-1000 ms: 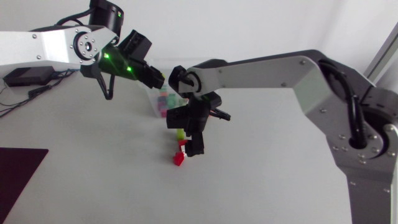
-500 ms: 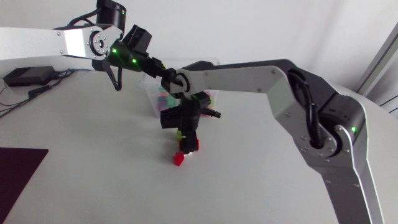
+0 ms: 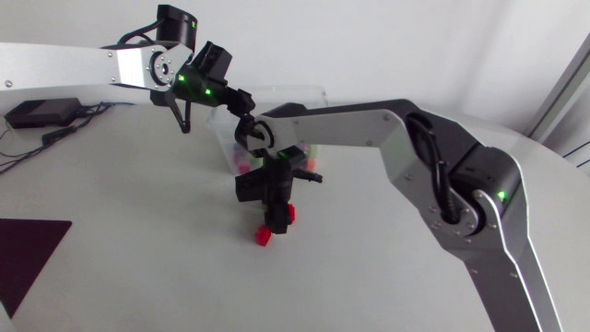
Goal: Place the duplo bricks in the container
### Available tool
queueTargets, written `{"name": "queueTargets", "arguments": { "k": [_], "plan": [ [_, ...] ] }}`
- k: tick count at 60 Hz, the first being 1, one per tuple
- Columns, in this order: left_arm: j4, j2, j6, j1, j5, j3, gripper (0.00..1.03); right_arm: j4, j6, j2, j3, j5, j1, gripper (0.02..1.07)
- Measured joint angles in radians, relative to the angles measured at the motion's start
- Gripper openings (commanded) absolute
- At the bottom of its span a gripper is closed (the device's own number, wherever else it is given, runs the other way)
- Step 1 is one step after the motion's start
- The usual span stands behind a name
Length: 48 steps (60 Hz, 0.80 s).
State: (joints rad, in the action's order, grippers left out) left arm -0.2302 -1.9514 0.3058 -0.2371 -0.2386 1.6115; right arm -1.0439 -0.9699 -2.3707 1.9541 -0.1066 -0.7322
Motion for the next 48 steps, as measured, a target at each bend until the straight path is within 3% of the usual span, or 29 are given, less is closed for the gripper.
{"name": "queueTargets", "arguments": {
  "k": [21, 40, 48],
  "plan": [
    [-0.053, 0.046, 0.005, 0.02, 0.0, -0.03, 0.98, -0.006, 0.0, 0.095, -0.087, 0.004, 0.037, 0.17],
    [-0.318, 0.199, 0.108, 0.019, 0.0, -0.136, 0.98, -0.026, 0.025, 0.346, -0.109, -0.087, 0.171, 0.17],
    [-0.429, 0.216, 0.142, -0.013, 0.008, -0.19, 0.97, -0.022, 0.058, 0.38, -0.081, -0.126, 0.227, 0.17]
  ]
}}
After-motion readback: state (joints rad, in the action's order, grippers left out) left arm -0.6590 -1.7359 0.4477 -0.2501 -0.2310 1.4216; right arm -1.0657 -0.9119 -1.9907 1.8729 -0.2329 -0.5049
